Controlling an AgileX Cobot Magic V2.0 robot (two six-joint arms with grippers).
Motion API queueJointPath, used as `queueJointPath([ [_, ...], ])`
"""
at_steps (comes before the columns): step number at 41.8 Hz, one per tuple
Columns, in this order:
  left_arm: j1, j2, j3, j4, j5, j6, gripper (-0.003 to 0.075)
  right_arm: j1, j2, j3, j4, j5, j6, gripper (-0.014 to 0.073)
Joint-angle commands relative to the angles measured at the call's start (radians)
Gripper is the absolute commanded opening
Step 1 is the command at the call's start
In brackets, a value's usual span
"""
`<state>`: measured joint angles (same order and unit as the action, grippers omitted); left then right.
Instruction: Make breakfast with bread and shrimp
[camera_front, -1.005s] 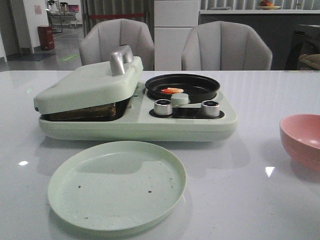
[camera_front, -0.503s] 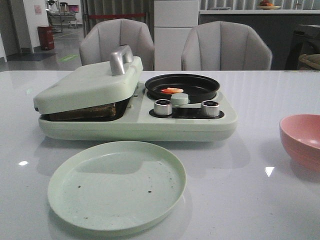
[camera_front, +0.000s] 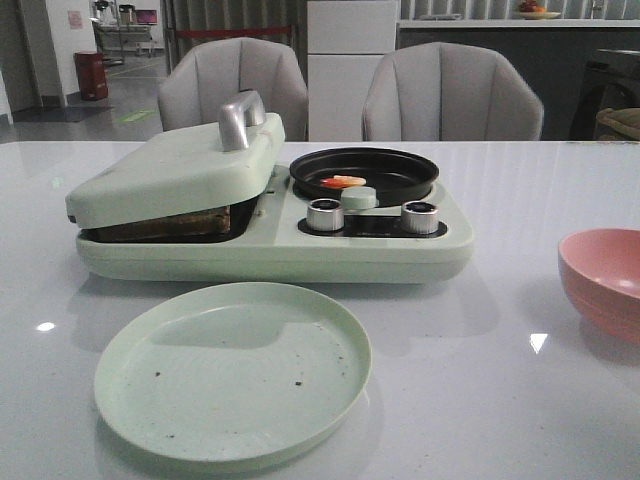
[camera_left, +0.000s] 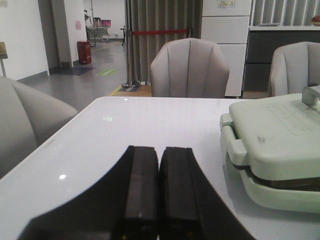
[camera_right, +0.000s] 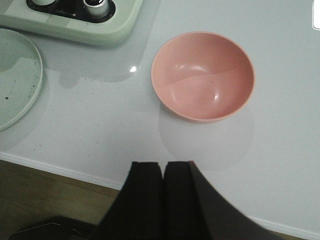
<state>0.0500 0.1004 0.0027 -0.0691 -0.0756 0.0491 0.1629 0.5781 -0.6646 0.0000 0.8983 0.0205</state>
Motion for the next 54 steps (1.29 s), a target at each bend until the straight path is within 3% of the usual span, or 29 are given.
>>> queueJointPath([
  [1, -0.003, -0.036, 0.005, -0.011, -0.061, -0.009, 0.0101, -0.002, 0.001, -0.027, -0.011, -0.06, -0.005, 0.0048],
  [19, -0.015, -0.127, 0.005, -0.011, 0.032, -0.009, 0.0101, -0.002, 0.001, -0.027, -0.011, -0.058, -0.005, 0.0048],
  [54, -0.04, -0.124, 0.005, 0.005, -0.012, -0.009, 0.0101, -0.002, 0.001, -0.027, -0.011, -0.058, -0.005, 0.0048],
])
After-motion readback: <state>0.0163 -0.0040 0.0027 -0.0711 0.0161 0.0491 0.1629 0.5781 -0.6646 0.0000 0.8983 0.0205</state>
